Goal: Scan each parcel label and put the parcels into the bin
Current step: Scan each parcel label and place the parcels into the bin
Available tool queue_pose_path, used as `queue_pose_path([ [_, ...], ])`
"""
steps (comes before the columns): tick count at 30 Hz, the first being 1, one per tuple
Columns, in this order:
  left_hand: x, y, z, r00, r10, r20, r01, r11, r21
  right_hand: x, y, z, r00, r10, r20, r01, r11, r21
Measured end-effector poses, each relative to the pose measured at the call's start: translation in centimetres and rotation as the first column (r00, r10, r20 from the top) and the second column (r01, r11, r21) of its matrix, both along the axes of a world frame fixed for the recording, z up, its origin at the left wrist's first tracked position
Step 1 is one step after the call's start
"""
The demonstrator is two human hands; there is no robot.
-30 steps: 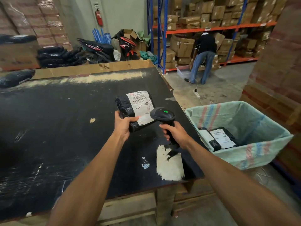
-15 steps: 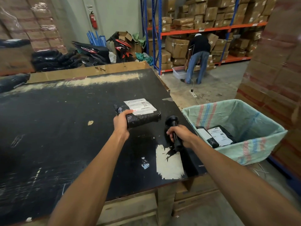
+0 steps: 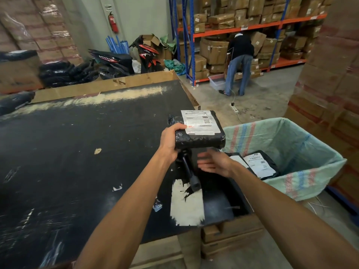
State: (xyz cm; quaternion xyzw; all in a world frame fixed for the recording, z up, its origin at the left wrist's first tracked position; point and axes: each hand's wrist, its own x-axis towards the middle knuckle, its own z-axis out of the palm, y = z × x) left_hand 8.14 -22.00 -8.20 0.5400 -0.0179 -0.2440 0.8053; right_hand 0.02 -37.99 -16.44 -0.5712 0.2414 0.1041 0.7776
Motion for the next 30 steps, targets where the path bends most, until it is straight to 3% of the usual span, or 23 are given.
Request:
queue_pose_path([
  [3,-0.7,-4.3,-0.6,0.999,-0.036,-0.011,0.037,0.997,0.068,-0.6,-6.0,-0.3,0.962,-0.259,0.09,0.217,0.921,0.322],
  [5,-0.9,-7.6,-1.7,0.997,-0.08,-0.022,0.083,0.985,0.153,-0.6,-10.1,-0.4,0.946,-0.306,0.109,0.214,0.84,0.498],
  [7,-0.9,-10.2,-3.0,0.988,-0.154,-0.033,0.157,0.958,0.239,-0.4,-12.7,-0.3,0.952,-0.29,0.093,0.202,0.83,0.519],
  [10,-0.6,-14.6,-5.2,0.971,-0.239,-0.007,0.221,0.889,0.4,-0.5,-17.1,-0.9,0.963,-0.263,0.056,0.223,0.899,0.376],
  [11,-0.3,-15.9,-6.1,0.971,-0.231,0.07,0.164,0.847,0.506,-0.6,-18.7,-1.2,0.964,-0.261,0.05,0.229,0.912,0.342],
  [13,0.4,-17.1,-7.8,0.92,-0.186,0.346,-0.125,0.697,0.706,-0.7,-21.5,-1.6,0.963,-0.264,0.046,0.243,0.933,0.264],
  [14,0.7,-17.3,-8.6,0.869,-0.195,0.454,-0.248,0.623,0.742,-0.7,-22.9,-1.7,0.961,-0.274,0.039,0.26,0.942,0.212],
  [16,1.2,-17.6,-10.6,0.789,-0.307,0.532,-0.341,0.502,0.795,-0.2,-25.9,-2.6,0.944,-0.328,0.022,0.328,0.945,0.017],
  [18,1.1,-17.6,-12.4,0.726,-0.471,0.501,-0.383,0.329,0.863,0.4,-28.4,-3.3,0.936,-0.351,0.0,0.333,0.888,-0.318],
  [20,0.8,-17.8,-13.5,0.682,-0.547,0.486,-0.447,0.215,0.868,1.1,-30.6,-3.8,0.963,-0.256,-0.08,0.139,0.731,-0.668],
  [21,0.6,-17.9,-13.7,0.675,-0.544,0.498,-0.47,0.203,0.859,1.3,-31.3,-4.1,0.97,-0.204,-0.135,0.035,0.661,-0.75],
  [23,0.5,-18.3,-13.7,0.668,-0.536,0.517,-0.503,0.187,0.844,1.6,-32.2,-5.3,0.965,-0.137,-0.224,-0.094,0.617,-0.782],
  [27,0.7,-18.6,-13.7,0.666,-0.546,0.508,-0.519,0.15,0.842,1.8,-32.7,-8.8,0.969,-0.125,-0.213,-0.041,0.769,-0.638],
  [30,0.8,-18.4,-14.1,0.666,-0.54,0.515,-0.529,0.145,0.836,2.3,-33.1,-10.7,0.973,-0.105,-0.204,-0.029,0.824,-0.566],
])
